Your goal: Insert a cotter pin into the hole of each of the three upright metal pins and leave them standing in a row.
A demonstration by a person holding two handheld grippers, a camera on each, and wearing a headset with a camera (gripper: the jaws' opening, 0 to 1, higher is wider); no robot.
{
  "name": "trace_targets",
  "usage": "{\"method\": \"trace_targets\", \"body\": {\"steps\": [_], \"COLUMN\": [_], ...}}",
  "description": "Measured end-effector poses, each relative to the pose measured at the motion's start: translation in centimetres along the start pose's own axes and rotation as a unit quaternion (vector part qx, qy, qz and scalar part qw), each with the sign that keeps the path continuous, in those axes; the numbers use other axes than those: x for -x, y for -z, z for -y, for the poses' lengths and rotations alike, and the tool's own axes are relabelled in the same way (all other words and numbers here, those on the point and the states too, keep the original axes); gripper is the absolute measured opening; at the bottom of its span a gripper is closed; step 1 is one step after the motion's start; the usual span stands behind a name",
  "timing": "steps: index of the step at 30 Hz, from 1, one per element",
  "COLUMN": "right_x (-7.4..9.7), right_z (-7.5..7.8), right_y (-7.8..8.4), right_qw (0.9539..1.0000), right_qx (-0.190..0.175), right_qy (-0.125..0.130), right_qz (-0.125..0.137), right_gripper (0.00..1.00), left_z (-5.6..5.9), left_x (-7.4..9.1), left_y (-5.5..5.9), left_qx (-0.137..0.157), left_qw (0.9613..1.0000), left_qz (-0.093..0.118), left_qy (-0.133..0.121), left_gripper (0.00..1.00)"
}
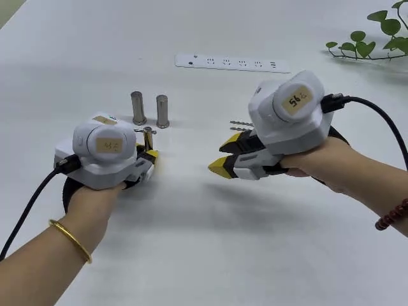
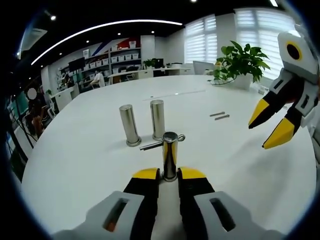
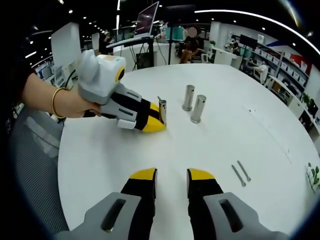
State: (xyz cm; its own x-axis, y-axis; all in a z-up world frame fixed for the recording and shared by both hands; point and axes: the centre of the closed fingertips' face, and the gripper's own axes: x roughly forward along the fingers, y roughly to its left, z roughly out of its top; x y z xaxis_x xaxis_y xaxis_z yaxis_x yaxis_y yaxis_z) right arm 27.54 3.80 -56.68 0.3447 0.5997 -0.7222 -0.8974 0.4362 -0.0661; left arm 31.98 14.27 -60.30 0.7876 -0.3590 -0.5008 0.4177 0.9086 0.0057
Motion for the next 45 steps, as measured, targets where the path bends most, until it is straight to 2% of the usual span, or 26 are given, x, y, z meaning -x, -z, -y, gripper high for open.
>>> {"method": "trace_targets", "body": {"steps": [8,12,17,22,24,25,27,29,33,36,38,40,44,45], "right_x": [-0.1,-0.2,-0.7,-1.4,-1.6,-1.9,-2.3,-2.8,-3.6,-4.7,-5.2,-5.5,-6.5,-6.6], "right_z": [0.9,1.4,2.0,3.2,3.5,3.9,4.3,4.4,4.7,4.9,4.9,5.0,6.1,6.2], "right_y": [-0.7,-2.1,-3.7,-4.7,-5.4,-5.7,-6.3,-6.7,-7.2,-7.5,-7.8,-8.2,-8.7,-8.9], "right_qw": [0.9997,0.9976,0.9941,0.9919,0.99,0.9891,0.9866,0.9856,0.9851,0.9855,0.9852,0.9846,0.9825,0.9805], "right_qx": [-0.013,-0.041,-0.052,-0.06,-0.066,-0.07,-0.081,-0.085,-0.073,-0.067,-0.067,-0.067,-0.078,-0.089], "right_qy": [0.013,0.019,0.026,0.031,0.035,0.034,0.034,0.034,0.036,0.032,0.031,0.031,0.043,0.043], "right_qz": [0.018,0.053,0.092,0.107,0.119,0.125,0.137,0.142,0.151,0.153,0.155,0.159,0.164,0.17], "right_gripper": [0.2,0.22,0.23,0.25,0.25,0.26,0.26,0.26,0.28,0.28,0.29,0.29,0.3,0.29], "left_z": [0.0,0.1,0.2,0.5,0.4,0.4,0.3,0.4,0.6,0.6,0.5,0.4,0.6,0.6], "left_x": [1.0,1.8,3.0,4.0,4.4,4.6,5.0,5.3,6.0,6.6,6.9,7.2,7.8,8.0], "left_y": [-0.8,-1.3,-2.0,-2.9,-3.2,-3.2,-3.3,-3.5,-3.8,-3.9,-3.9,-3.8,-3.9,-4.0], "left_qx": [0.009,0.033,0.033,0.016,0.018,0.021,0.046,0.05,0.035,0.036,0.024,0.028,0.034,0.032], "left_qw": [0.9999,0.9991,0.9988,0.9986,0.9984,0.9984,0.9974,0.9969,0.9973,0.9972,0.9977,0.9976,0.9969,0.9968], "left_qz": [0.013,0.018,0.027,0.04,0.042,0.044,0.047,0.051,0.054,0.056,0.057,0.057,0.061,0.064], "left_qy": [0.005,0.018,0.025,0.032,0.031,0.029,0.03,0.033,0.034,0.033,0.028,0.029,0.036,0.037], "left_gripper": [0.29,0.41,0.54,0.58,0.63,0.66,0.71,0.74,0.82,0.85,0.87,0.87,0.93,0.94]}}
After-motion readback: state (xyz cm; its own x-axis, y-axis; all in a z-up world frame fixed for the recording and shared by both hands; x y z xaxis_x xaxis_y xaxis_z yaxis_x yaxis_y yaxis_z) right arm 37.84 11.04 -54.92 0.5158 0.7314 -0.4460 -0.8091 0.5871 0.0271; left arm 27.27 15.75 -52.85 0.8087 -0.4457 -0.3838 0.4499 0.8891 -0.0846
